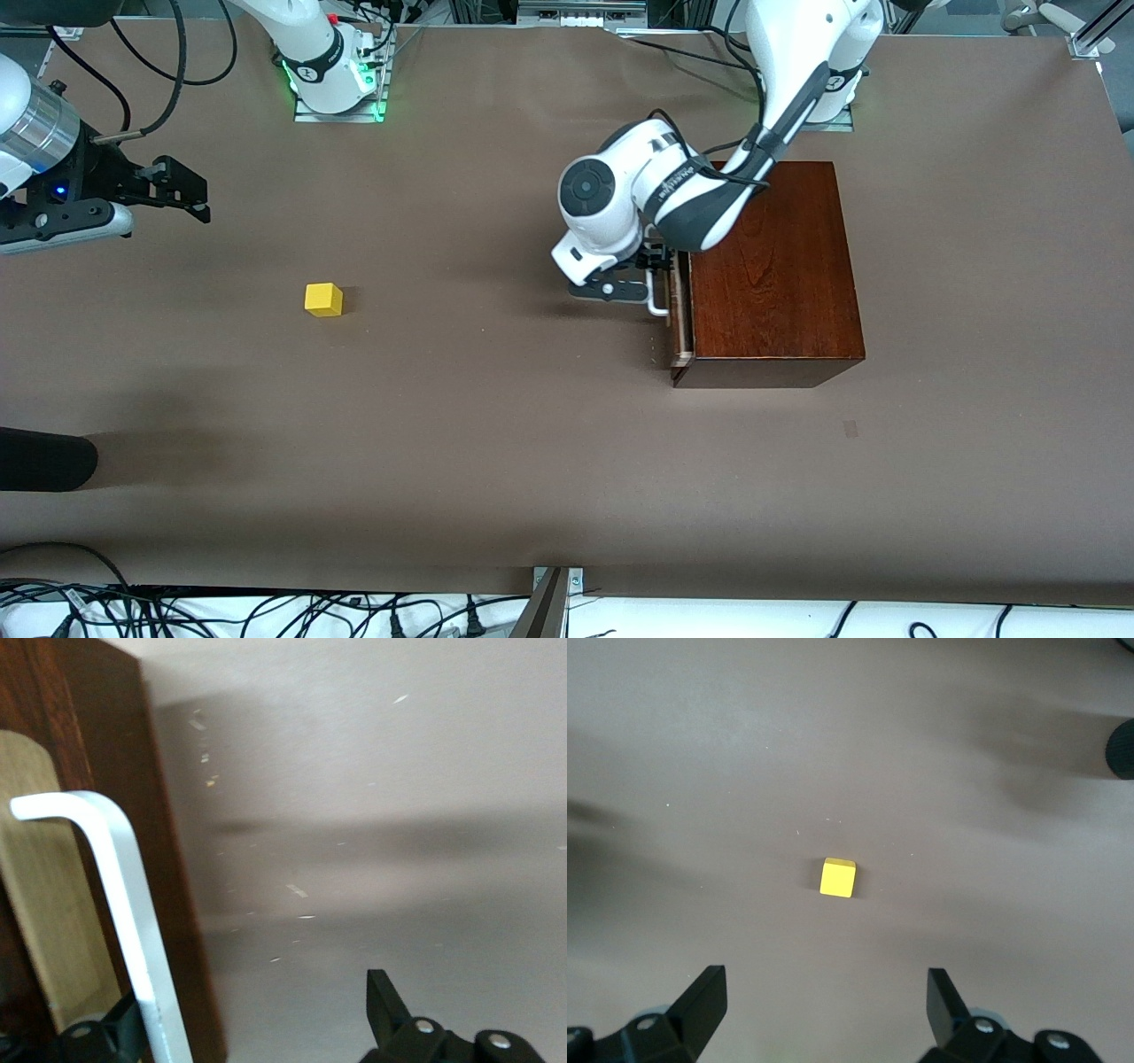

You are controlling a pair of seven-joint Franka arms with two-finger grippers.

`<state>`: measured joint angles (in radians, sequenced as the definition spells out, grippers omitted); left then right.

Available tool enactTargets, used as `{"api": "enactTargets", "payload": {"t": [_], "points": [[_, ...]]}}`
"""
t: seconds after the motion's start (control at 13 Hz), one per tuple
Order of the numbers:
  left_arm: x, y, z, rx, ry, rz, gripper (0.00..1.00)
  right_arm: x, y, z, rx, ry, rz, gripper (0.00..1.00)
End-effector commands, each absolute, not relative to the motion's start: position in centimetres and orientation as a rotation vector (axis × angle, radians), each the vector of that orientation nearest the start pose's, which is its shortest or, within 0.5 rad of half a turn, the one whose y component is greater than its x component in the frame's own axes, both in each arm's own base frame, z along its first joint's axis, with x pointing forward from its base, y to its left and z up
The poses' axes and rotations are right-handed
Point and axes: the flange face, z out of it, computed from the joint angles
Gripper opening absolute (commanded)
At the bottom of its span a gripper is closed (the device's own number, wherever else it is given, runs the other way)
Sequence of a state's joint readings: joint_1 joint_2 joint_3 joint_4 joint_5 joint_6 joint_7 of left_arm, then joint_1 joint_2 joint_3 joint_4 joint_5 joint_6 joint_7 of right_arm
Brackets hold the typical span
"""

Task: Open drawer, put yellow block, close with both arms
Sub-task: 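Pull the drawer open with the left gripper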

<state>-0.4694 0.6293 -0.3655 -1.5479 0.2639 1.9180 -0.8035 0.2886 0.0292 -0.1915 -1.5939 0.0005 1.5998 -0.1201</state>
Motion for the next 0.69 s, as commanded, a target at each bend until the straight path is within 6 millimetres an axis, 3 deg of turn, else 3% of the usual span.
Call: {"api": "enactTargets", "payload": {"t": [0.0, 0.23, 0.62], "points": [[48.6, -48.8, 28.1, -3.034, 0.138, 0.139, 1.00, 56.4, 5.5, 60.6, -3.139, -0.336, 0.033, 1.00], [49.1, -49.9, 29.2, -3.121, 0.080, 0.167, 1.00, 56.4, 5.5, 60.6, -3.139, -0.336, 0.036, 1.00], [47.8, -51.8, 30.0, -3.134, 0.122, 0.156, 1.00, 56.4, 5.5, 60.6, -3.140, -0.336, 0.031, 1.00]]}}
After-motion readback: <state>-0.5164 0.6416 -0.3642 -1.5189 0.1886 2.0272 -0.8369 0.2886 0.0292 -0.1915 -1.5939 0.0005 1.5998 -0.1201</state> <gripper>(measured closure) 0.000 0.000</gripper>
